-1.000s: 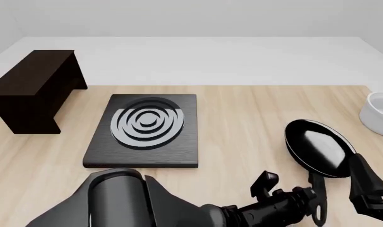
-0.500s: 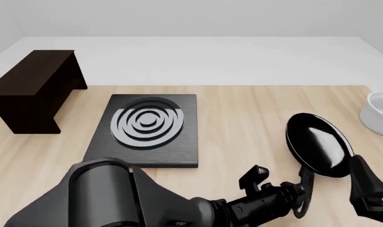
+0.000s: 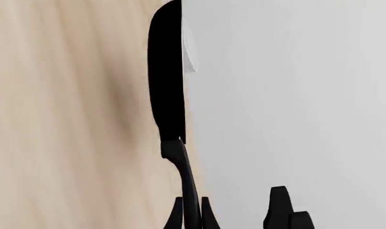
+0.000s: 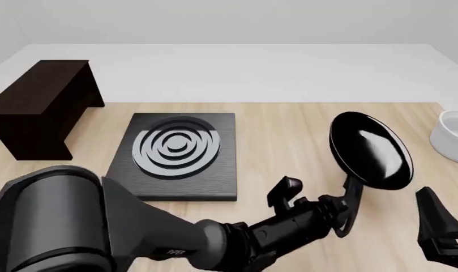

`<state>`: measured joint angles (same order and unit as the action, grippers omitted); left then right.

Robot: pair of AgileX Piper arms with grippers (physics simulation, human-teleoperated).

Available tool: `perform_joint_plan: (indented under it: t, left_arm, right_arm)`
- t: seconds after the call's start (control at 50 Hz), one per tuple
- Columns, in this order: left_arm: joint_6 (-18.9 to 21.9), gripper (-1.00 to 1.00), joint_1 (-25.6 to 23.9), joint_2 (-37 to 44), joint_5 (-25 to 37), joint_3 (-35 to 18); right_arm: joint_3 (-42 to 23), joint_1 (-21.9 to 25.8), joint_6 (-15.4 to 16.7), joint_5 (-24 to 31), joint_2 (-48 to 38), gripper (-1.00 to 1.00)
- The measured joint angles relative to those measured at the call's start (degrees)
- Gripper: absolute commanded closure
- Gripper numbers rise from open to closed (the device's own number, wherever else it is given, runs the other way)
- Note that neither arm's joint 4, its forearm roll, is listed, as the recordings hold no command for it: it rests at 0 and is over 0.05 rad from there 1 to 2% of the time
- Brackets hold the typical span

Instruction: Put the frying pan on top of the cabinet.

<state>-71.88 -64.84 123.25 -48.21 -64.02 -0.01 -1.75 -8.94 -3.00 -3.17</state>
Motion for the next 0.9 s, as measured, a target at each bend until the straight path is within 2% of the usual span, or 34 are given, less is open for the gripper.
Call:
perform_joint_plan:
  t: [0.2, 0.4, 0.64, 0.9]
  left_arm:
    - [0.8, 1.0, 2.2, -5.6, -0.8, 3.2]
    - [3.4, 1.0, 6.2, -11.6, 0.9, 5.3]
    - [9.1, 1.0, 14.4, -19.8, 5.9, 6.5]
    - [14.9, 1.0, 26.5, -28.6, 10.0, 8.8]
  right_arm:
    - [0.0, 0.2, 0.5, -0.5, -0.6, -1.0]
    - [0.0, 0.4, 0.9, -0.8, -1.0, -1.0]
    - [0.0, 0.5, 1.5, -0.6, -0.9, -1.0]
    - [0.0, 0.6, 2.4, 1.1, 0.9, -1.0]
